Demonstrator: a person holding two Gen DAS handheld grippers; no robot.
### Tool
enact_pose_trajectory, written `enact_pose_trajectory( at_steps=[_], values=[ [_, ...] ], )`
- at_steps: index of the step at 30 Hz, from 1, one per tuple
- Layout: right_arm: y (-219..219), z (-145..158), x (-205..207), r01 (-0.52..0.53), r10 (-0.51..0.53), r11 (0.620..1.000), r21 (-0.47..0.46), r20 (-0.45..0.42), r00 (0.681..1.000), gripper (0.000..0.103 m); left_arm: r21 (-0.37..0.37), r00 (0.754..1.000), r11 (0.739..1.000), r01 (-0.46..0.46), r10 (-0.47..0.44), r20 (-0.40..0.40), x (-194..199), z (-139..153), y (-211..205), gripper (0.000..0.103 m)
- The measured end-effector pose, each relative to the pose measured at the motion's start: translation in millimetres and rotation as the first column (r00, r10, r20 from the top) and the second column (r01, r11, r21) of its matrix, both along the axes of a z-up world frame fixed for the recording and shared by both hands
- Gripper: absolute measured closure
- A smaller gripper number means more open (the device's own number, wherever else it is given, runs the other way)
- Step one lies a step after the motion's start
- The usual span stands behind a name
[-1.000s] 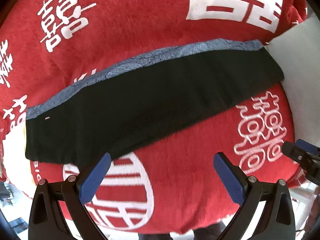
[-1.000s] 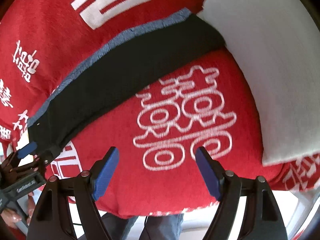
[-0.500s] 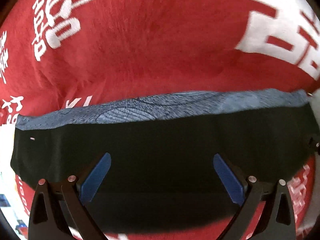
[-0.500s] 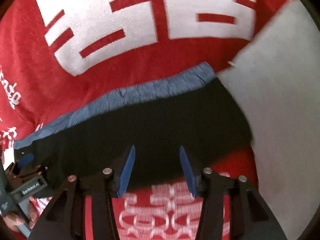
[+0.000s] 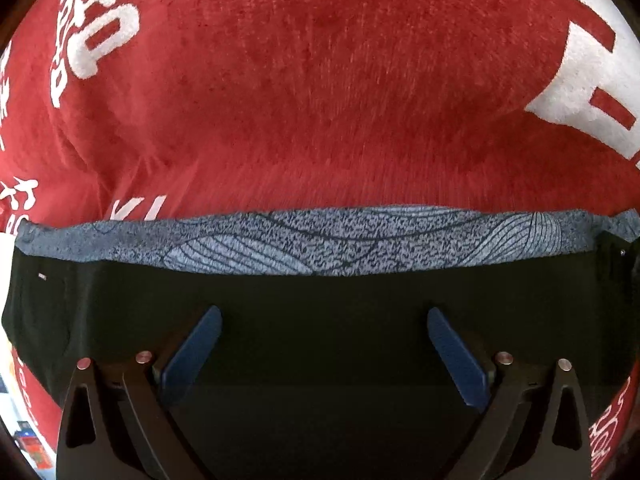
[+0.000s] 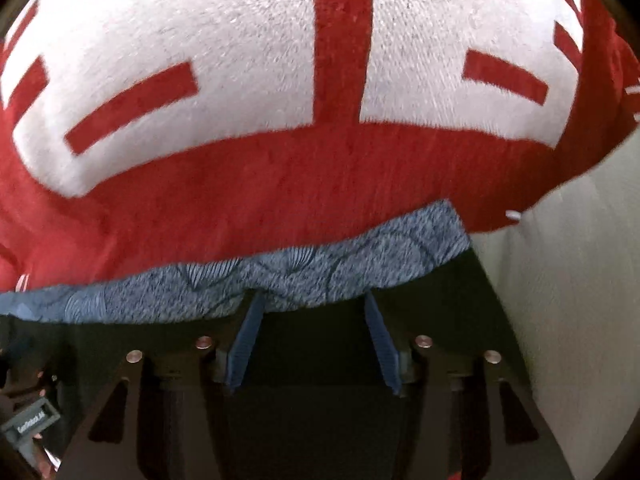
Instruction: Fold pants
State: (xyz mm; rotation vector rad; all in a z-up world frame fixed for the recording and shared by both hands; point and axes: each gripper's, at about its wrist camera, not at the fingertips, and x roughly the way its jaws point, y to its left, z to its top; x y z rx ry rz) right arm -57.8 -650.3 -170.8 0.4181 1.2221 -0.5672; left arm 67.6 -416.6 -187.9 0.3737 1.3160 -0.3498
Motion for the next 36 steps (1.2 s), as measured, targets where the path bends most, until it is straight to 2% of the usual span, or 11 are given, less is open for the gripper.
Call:
enact_pose_trajectory(
  at_steps=[4,8,11,13,17,20,23,26,31,33,36],
  values=[
    [-4,11,-2,0.024,-0.024,0.999,0.049,-0.003,1.0,0.044,0.017,1.0,1.0,0.024,-0.024,0.005,-4,16,-10,0.0],
    [8,30,-35,0.042,-0.046,0.991,0.123,0.031,0.998,0.039,0.008,0.998,0.998,0.058,-0.058,0.003,-20,30,-6,0.0],
    [27,30,-54,-0.01,0.008,0.995,0.103,0.016,1.0,0.036,0.07,0.993,0.991,0.115,-0.113,-0.028,-43,13,-5,0.0],
    [36,20,-63,-0.033,0.035,0.996,0.088,-0.021,0.999,0.036,0.029,0.996,0.996,0.087,-0.088,0.029,-52,15,3,0.0],
    [48,29,-94,0.011,-0.018,0.99,0.139,0.054,0.998,0.035,0.02,0.999,0.999,0.038,-0.037,-0.012,-50,14,9,0.0],
    [52,34,-122,0.072,-0.103,0.965,0.254,0.111,0.988,0.035,0.04,0.999,0.999,0.035,-0.034,-0.027,-49,17,4,0.0],
    [49,28,-142,0.124,-0.191,0.92,0.372,0.147,0.971,0.035,0.053,0.998,0.997,0.057,-0.055,-0.031,-58,23,-2,0.0],
    [53,19,-162,0.139,-0.256,0.884,0.447,0.214,0.943,0.035,0.034,0.996,0.996,0.077,-0.075,-0.038,-68,32,-4,0.0],
    [43,13,-171,0.129,-0.294,0.868,0.48,0.286,0.912,0.035,0.004,0.994,0.995,0.102,-0.101,-0.036,-74,37,-18,0.0],
    [33,3,-157,0.15,-0.342,0.848,0.508,0.308,0.888,0.035,0.01,0.993,0.995,0.099,-0.098,-0.059,-72,27,-24,0.0],
    [21,-10,-158,0.194,-0.421,0.809,0.555,0.316,0.85,0.035,0.007,0.994,0.997,0.075,-0.074,-0.078,-70,20,-24,0.0]
  ],
)
